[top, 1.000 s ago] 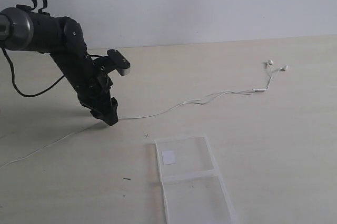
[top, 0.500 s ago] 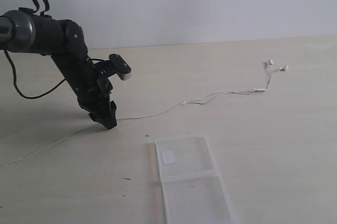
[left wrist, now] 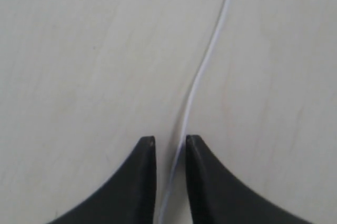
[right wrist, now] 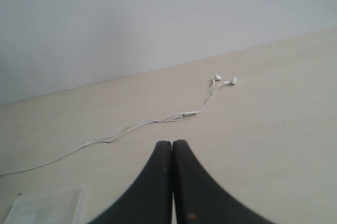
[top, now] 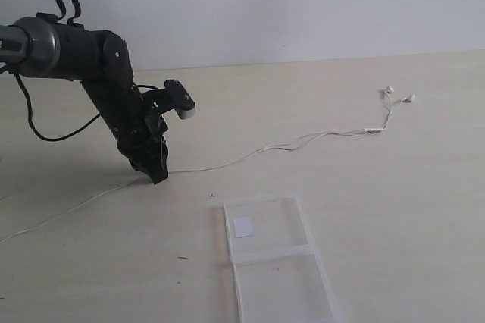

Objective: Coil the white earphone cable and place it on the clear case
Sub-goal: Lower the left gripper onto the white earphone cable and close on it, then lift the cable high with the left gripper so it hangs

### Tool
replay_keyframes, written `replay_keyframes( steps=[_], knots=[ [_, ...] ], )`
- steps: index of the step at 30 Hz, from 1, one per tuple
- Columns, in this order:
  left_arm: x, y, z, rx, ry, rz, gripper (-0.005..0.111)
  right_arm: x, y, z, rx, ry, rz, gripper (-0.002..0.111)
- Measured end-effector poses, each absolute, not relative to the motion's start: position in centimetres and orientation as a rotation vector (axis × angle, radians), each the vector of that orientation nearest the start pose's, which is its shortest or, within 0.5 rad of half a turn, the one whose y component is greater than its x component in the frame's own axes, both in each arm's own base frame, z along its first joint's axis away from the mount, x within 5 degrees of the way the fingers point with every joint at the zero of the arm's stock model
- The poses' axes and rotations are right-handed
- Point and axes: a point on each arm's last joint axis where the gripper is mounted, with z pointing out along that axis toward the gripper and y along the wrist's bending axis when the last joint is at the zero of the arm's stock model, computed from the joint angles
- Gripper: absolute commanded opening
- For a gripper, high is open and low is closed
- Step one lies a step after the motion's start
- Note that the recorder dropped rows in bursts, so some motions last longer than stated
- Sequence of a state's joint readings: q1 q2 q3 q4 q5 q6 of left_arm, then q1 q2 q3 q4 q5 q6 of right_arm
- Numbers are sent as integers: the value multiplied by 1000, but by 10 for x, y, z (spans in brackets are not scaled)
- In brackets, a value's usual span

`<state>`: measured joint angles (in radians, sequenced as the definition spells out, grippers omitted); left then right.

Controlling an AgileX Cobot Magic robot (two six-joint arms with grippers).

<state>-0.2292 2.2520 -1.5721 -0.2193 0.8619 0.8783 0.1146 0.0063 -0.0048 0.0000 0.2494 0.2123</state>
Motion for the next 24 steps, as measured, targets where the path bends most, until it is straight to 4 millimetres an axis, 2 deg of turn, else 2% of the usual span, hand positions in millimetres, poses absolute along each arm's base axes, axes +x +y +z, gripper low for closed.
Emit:
replay_keyframes(
  steps=[2, 10, 15, 18, 24],
  knots=[
    [424, -115, 107, 1398, 2621, -191, 0, 55, 6, 192, 85, 1738, 240, 0],
    [425, -116, 108, 1388, 2625, -195, 0, 55, 6, 190, 86, 1754, 239, 0],
    [417, -117, 119, 1358, 2679, -231, 0, 55, 6, 190, 86, 1754, 239, 0],
    [414, -117, 148, 1327, 2637, -217, 0, 55, 6, 190, 86, 1754, 239, 0],
    [402, -116, 228, 1232, 2492, -166, 0, 55, 6, 190, 86, 1754, 239, 0]
  ],
)
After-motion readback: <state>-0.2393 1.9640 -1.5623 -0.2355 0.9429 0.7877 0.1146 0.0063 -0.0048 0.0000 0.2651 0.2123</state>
